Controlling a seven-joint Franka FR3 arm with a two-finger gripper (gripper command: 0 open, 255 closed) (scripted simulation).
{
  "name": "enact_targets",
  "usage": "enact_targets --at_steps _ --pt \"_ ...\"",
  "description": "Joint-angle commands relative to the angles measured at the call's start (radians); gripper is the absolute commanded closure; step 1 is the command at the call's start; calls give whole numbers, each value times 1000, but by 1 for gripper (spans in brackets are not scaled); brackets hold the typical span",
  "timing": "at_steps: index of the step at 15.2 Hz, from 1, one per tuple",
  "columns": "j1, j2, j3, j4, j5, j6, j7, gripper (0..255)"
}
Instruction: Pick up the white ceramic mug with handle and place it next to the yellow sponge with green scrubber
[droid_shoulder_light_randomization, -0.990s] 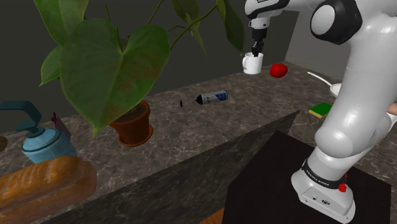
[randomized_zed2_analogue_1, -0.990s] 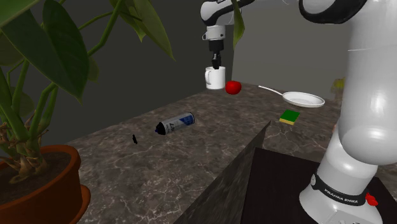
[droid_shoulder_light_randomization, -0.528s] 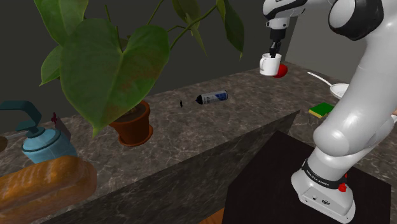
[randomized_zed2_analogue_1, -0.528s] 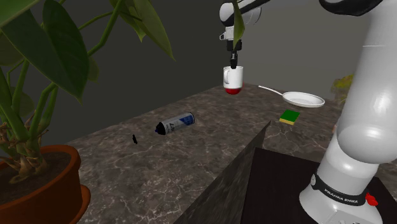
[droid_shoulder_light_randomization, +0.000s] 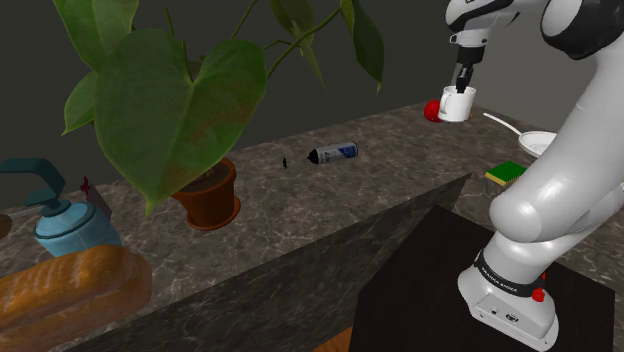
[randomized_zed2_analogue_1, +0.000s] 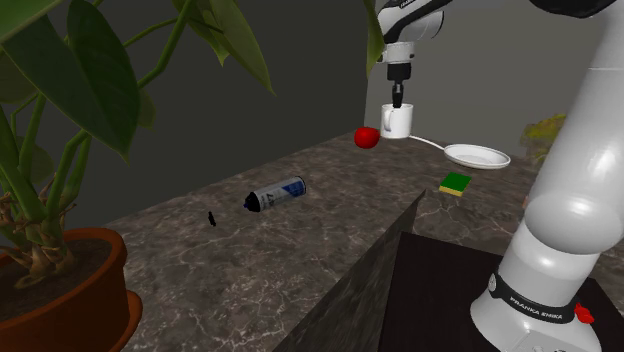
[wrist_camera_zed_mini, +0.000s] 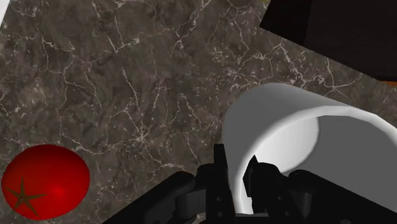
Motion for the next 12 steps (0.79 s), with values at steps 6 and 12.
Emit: enact_targets --at_steps 6,12 --pt "-81 -11 -80 -8 -12 9 -159 255" --pt "-155 19 -152 21 0 16 -309 255"
